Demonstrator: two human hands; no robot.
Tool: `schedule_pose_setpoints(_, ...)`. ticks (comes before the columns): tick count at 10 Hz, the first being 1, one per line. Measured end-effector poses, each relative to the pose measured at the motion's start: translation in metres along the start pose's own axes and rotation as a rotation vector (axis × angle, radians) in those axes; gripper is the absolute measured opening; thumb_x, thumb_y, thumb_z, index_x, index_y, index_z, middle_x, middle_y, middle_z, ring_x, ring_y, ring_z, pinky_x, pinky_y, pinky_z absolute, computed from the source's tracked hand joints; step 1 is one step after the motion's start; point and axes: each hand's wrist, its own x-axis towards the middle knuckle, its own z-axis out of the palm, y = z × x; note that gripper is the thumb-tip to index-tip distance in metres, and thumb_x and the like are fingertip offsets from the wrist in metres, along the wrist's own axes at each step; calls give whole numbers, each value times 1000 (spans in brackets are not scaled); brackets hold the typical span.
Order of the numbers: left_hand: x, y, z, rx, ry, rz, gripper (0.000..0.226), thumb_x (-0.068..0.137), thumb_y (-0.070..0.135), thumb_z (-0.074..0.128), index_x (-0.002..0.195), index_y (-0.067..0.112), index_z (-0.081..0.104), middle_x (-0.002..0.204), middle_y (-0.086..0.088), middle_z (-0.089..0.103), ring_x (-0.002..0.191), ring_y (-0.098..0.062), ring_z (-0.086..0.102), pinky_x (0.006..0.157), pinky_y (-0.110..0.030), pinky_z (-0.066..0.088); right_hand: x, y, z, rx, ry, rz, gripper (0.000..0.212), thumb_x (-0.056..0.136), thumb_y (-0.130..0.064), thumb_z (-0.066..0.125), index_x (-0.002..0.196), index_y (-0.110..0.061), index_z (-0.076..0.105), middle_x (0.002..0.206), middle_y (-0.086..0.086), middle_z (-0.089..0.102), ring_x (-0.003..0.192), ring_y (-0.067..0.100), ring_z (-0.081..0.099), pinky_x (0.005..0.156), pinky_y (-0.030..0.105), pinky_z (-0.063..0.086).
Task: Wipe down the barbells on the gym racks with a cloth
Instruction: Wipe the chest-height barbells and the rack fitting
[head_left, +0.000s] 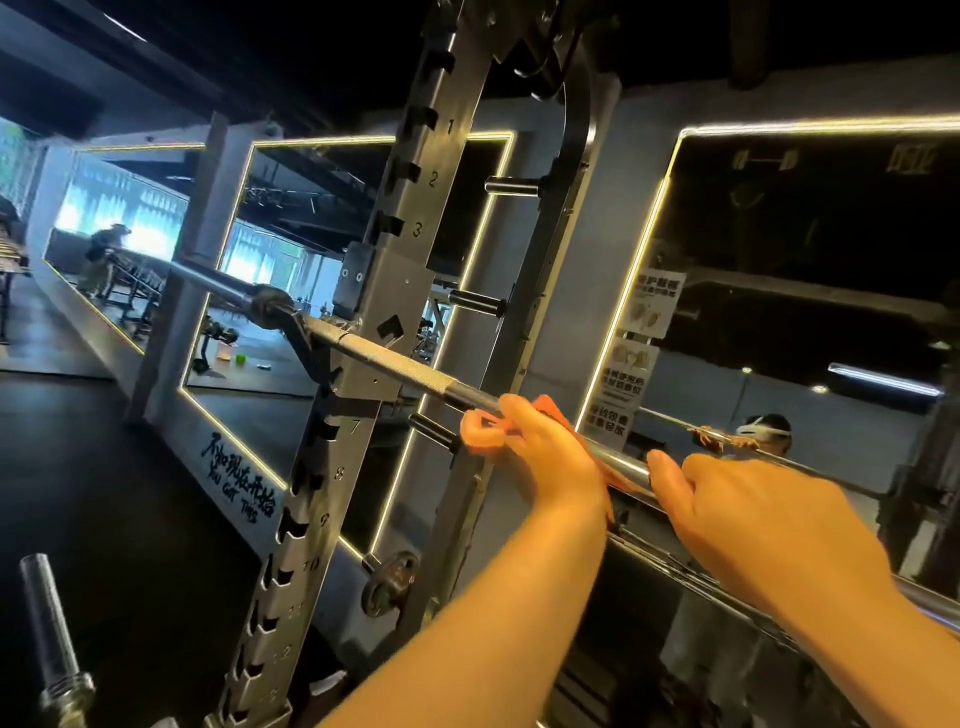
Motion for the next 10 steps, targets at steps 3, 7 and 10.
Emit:
schedule_pose_setpoints(3,-31,-33,-1,63,-211,33,26,111,39,25,108,64,32,88,14,56,68,10,63,69,-15,50,4,5,8,-219,-52,-30,55,101,-58,3,100,-27,49,75,-8,58,68,9,62,70,29,58)
schedule_pose_setpoints(7,40,5,-2,53,97,191,46,102,21,41,142,37,24,124,-6,50,89,0,59,78,-25,53,-3,-3,-4,-148,-21,-5,26,108,-46,23,110,-30,43,77,-4,54,67,10,58,67,30,57)
schedule_pose_setpoints(10,33,-17,-9,298,-152,391,62,111,20,34,161,36,1,152,30,14,141,-2,33,100,-9,41,-1,8,12,-135,12,-76,22,110,-38,34,127,-31,22,82,-6,50,73,12,62,71,31,59)
